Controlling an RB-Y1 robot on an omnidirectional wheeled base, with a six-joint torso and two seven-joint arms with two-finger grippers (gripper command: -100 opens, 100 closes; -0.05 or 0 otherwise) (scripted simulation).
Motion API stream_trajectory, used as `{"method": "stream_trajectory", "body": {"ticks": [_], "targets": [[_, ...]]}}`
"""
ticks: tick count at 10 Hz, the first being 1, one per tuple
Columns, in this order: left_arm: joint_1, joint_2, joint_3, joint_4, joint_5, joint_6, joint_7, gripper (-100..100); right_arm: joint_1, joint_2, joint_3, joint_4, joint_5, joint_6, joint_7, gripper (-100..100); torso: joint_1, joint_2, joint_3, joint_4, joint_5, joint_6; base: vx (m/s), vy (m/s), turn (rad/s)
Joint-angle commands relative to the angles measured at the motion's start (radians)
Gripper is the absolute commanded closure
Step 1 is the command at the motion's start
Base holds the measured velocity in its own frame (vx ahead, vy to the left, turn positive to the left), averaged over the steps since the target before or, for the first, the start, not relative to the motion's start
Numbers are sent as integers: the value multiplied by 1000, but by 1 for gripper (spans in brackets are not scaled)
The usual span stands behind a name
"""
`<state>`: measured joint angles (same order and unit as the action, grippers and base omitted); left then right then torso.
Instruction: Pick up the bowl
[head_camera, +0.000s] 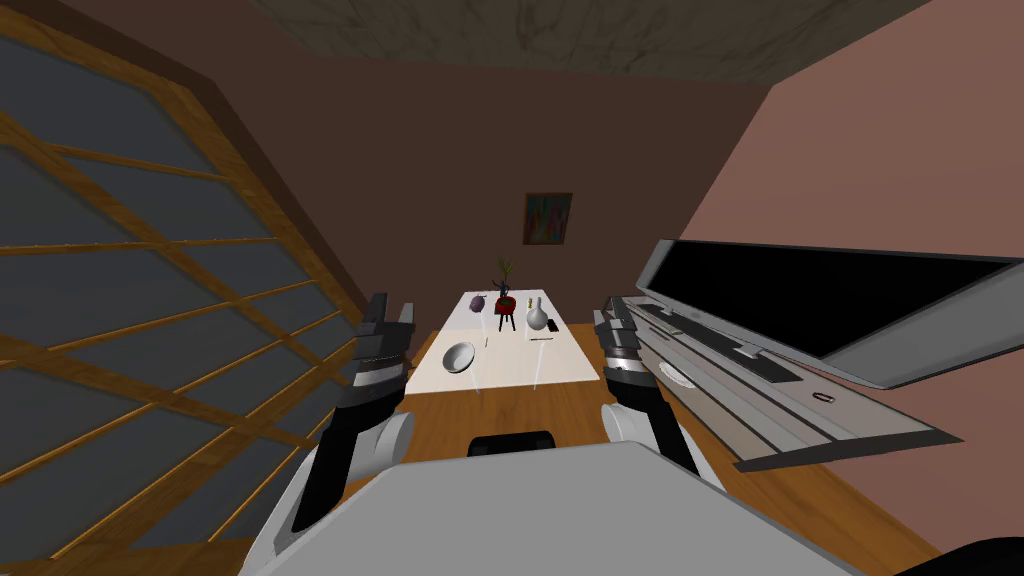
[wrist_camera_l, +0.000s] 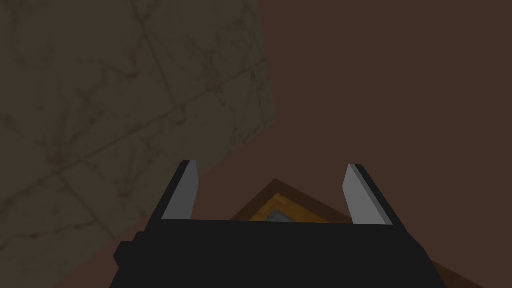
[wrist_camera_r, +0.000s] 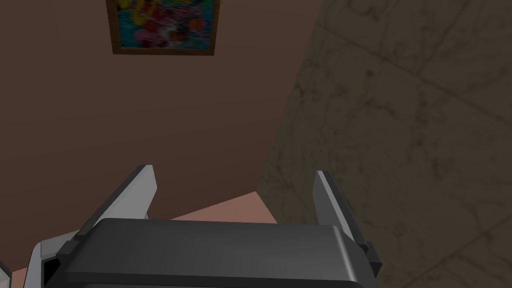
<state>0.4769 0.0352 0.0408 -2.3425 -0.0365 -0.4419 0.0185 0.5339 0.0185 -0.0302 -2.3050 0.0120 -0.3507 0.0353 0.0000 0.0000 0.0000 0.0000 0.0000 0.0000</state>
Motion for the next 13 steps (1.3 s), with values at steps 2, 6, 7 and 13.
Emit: {"method": "stream_trajectory", "body": {"ticks": [2,6,7,13], "targets": [[-18,46,-5,29,12,42,-10,-100,0,0,0,0,0,0,0,0,0,0,0,0,0,0,-8,-1,-33],[-68,102,-10,90,37,132,-29,-100,0,0,0,0,0,0,0,0,0,1,0,0,0,0,-18,-3,-24],[-85,118,-11,111,45,162,-35,-100,0,0,0,0,0,0,0,0,0,1,1,0,0,0,-24,-4,-29],[-170,181,-19,222,85,316,-63,-100,0,0,0,0,0,0,0,0,0,1,0,0,0,0,-18,-5,-28]]}}
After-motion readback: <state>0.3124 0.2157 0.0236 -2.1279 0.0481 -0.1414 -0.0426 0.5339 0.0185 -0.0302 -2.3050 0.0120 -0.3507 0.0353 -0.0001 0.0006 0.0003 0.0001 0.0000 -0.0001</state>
